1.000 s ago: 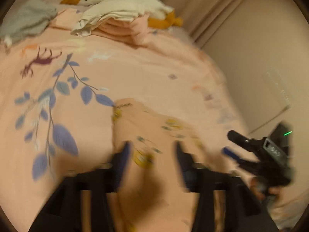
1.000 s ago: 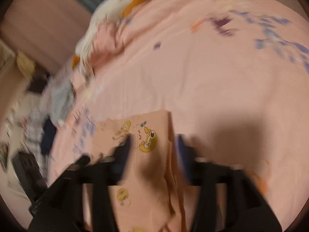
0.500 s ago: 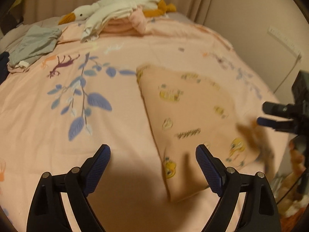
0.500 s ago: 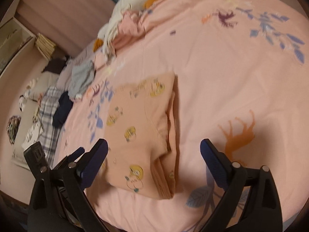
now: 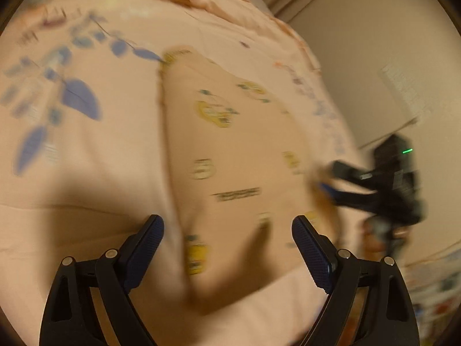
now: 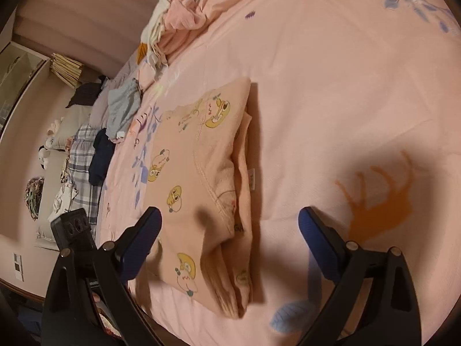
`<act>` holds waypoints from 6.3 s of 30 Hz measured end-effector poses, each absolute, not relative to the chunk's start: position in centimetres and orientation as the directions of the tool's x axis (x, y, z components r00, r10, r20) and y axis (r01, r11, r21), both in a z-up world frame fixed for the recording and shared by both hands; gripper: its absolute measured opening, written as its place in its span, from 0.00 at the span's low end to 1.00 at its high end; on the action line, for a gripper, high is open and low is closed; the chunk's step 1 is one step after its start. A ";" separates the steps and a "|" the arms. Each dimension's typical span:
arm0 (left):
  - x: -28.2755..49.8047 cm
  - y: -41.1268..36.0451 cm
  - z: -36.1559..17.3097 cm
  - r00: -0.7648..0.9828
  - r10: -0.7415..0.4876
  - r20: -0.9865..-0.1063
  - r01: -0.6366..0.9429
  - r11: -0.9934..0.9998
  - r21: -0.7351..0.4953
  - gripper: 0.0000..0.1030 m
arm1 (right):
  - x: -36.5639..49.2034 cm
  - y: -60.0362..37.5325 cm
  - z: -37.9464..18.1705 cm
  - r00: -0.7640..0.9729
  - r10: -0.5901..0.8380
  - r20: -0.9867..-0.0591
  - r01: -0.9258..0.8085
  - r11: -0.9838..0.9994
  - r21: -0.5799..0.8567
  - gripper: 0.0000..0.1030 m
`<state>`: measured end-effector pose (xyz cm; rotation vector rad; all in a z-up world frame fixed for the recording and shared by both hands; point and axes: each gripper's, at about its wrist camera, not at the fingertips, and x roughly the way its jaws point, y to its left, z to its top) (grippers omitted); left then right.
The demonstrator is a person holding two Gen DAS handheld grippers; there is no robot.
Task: Fold small clothes
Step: 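Grasp the strip end with both grippers and fold it toward the other end, then hold the folded end with both grippers and lay it over the strip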
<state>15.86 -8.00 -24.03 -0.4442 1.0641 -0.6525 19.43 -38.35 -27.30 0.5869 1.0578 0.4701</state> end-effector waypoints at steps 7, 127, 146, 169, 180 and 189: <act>18.4 -8.9 -25.3 0.220 -0.777 -0.590 0.262 0.630 -0.731 0.91 | 22.1 -36.0 -27.9 0.350 0.697 -0.625 -0.091 0.690 0.718 0.88; 9.5 4.1 -12.5 0.768 -0.444 -0.462 0.225 0.861 -0.455 0.27 | 17.4 -19.8 -15.5 0.502 0.721 -0.478 -0.512 0.693 0.508 0.27; 9.8 5.7 -13.3 0.773 -0.419 -0.476 0.197 0.872 -0.448 0.27 | 18.4 -17.0 -15.8 0.480 0.712 -0.512 -0.548 0.699 0.459 0.27; 11.8 4.6 -14.5 0.748 -0.417 -0.516 0.192 0.880 -0.434 0.27 | 19.3 -17.3 -17.0 0.503 0.671 -0.545 -0.484 0.741 0.465 0.28; 13.0 4.9 -16.3 0.723 -0.420 -0.549 0.151 0.871 -0.467 0.27 | 20.4 -16.4 -18.6 0.488 0.640 -0.593 -0.444 0.767 0.463 0.28; 13.9 5.2 -18.0 0.714 -0.405 -0.571 0.124 0.876 -0.466 0.27 | 21.3 -15.5 -20.2 0.476 0.611 -0.633 -0.424 0.789 0.444 0.28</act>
